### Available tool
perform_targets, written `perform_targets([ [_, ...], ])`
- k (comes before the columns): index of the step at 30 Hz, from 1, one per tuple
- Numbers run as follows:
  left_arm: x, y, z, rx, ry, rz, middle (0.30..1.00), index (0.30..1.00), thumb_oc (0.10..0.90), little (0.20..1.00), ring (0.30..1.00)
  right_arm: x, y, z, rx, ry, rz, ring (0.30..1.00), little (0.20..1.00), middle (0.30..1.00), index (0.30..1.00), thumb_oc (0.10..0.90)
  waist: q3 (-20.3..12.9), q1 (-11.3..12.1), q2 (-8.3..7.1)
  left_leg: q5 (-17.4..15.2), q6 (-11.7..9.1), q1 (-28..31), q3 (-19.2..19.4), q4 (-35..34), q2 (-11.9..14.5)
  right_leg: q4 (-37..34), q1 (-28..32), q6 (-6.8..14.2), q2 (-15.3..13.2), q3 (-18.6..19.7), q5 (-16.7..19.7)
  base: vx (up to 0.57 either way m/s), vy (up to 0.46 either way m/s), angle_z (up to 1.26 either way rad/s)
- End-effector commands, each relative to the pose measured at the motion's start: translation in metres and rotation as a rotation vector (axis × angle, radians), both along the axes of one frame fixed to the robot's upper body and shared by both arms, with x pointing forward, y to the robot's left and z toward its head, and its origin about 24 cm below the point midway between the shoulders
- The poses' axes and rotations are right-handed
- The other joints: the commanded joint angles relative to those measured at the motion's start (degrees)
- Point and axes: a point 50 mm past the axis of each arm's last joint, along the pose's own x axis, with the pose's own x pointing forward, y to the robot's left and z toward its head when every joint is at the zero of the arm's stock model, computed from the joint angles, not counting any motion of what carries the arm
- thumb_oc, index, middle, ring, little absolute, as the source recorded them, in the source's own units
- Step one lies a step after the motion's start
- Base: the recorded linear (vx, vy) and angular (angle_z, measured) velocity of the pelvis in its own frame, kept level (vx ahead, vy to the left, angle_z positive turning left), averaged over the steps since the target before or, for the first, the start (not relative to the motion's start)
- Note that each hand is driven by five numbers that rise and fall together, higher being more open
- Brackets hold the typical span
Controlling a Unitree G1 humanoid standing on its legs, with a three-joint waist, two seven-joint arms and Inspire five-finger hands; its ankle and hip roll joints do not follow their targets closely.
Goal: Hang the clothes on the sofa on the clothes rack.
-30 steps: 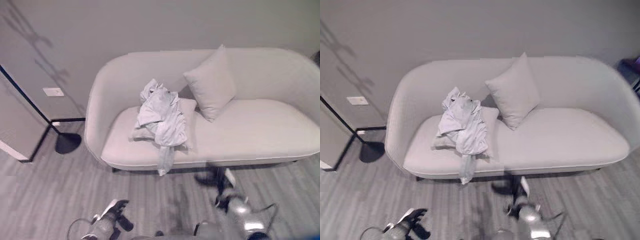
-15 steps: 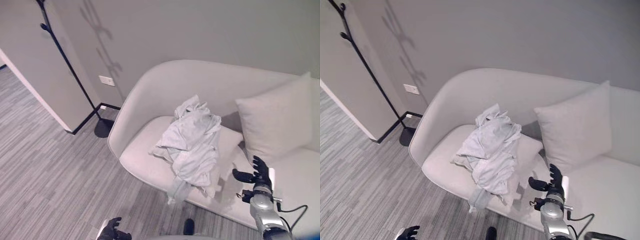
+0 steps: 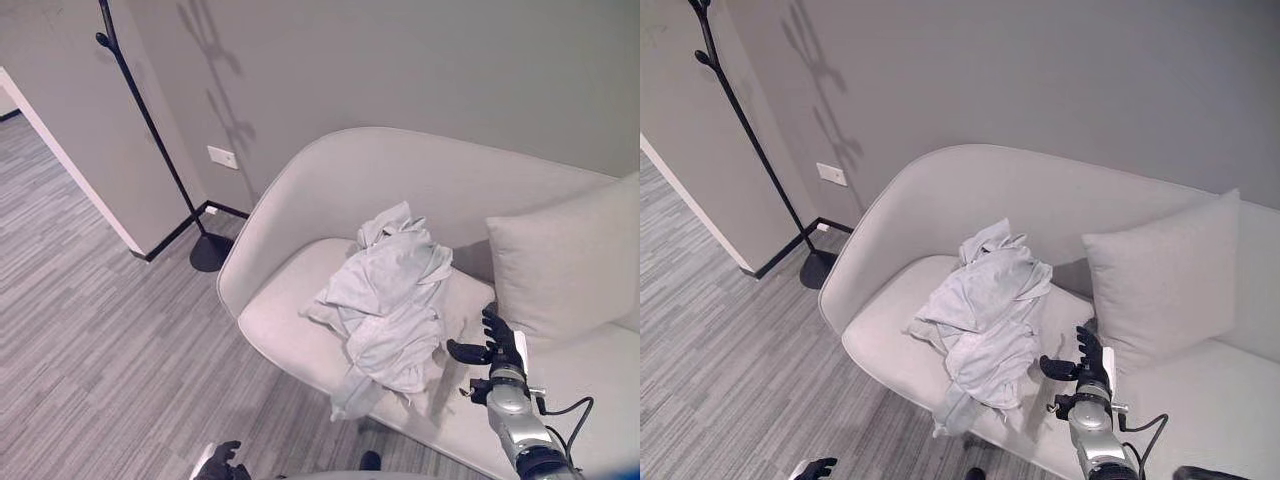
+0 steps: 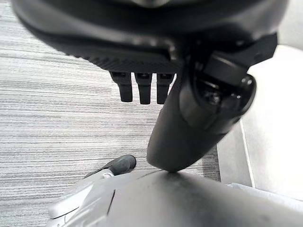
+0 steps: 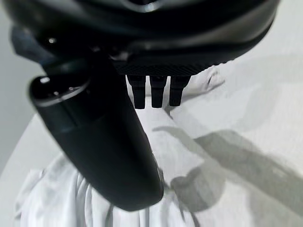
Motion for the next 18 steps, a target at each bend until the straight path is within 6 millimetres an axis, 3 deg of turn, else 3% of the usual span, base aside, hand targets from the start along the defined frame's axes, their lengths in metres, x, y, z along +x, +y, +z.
perform_targets([
  [1, -0.001, -0.012, -0.003, -0.025, 0.028, -0.077, 0.900, 0.900, 0.800, 0.900, 0.900, 0.040, 0.009, 0.033, 0.023, -0.191, 0.054, 0.900, 0.900, 0.900, 0.900, 0.800, -0.38, 1.36, -3.01, -1.51, -1.56, 1.61, 0.69, 0.19, 0.21, 0.80, 3.90, 6.09, -3.13, 1.27, -5.56, 0.00, 0.000, 0.00],
  [4, -0.001, -0.012, -0.003, -0.025, 0.028, -0.077, 0.900, 0.900, 0.800, 0.900, 0.900, 0.040, 0.009, 0.033, 0.023, -0.191, 0.054, 0.900, 0.900, 0.900, 0.900, 0.800, -0.38, 1.36, -3.01, -1.51, -1.56, 1.61, 0.69, 0.19, 0.21, 0.80, 3.91, 6.09, -3.13, 1.27, -5.56, 0.00, 0.000, 0.03],
  [8, 0.001, -0.014, -0.002, -0.032, 0.016, -0.091, 0.900, 0.900, 0.800, 0.900, 0.900, 0.062, 0.031, 0.044, 0.071, -0.239, 0.132, 0.900, 0.900, 0.900, 0.900, 0.800, 0.45, 2.45, -2.88, -0.91, -1.99, 0.53, 0.29, 0.19, 0.34, 0.80, 3.58, 6.17, -3.58, 0.12, -5.47, 0.00, 0.030, 0.00],
  [18, -0.003, -0.012, -0.003, -0.026, 0.032, -0.082, 0.900, 0.900, 0.800, 0.900, 0.900, 0.062, 0.063, 0.033, 0.166, -0.199, 0.230, 0.900, 0.900, 0.900, 0.900, 0.800, 0.99, 3.24, -3.15, -0.61, -2.43, -0.65, -0.43, 0.19, 0.31, 0.80, 3.63, 6.06, -3.82, -1.40, -5.84, 0.01, 0.016, 0.13],
])
